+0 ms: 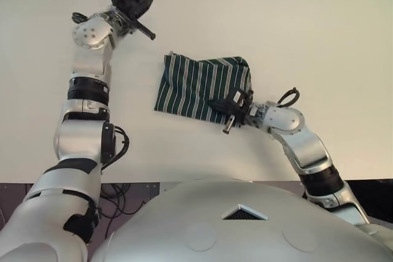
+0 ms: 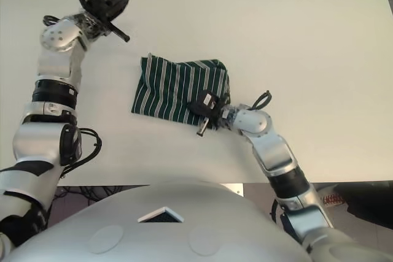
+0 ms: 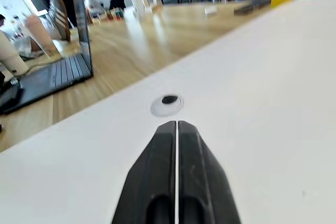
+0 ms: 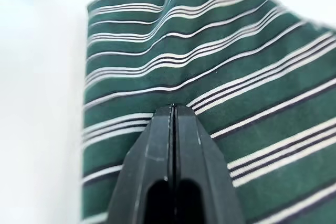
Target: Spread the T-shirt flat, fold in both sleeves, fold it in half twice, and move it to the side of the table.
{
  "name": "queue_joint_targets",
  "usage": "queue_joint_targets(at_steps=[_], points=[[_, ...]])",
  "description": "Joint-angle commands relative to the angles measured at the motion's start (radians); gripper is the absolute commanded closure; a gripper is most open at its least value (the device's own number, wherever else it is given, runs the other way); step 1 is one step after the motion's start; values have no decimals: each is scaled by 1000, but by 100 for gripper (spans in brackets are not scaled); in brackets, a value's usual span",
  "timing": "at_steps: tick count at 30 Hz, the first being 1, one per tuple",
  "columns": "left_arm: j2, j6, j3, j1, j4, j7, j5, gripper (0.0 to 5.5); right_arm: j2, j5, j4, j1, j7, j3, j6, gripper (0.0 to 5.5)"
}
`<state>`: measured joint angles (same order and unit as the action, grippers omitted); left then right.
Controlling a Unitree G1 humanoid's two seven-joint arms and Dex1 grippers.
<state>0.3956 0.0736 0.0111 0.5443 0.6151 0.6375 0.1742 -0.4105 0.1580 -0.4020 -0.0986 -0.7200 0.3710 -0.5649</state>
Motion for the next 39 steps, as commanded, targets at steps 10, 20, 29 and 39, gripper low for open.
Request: queue_joint_targets(at_steps=[10,20,29,39], points=[[-138,-325,108,-379,-666,-146,268,550,230,12,460,299,53,93,92,549],[-233,-189,66,-453,-659,-146,240,550,252,29,851,361,251,-190,278,549],[-267,-58,86,-596,-700,-232,155,550,225,270,501,27,597,-763,144,549],[-243,-38,41,-662,-748,-308,1,550,332,-196,-47,-116,759,-490,657,549]])
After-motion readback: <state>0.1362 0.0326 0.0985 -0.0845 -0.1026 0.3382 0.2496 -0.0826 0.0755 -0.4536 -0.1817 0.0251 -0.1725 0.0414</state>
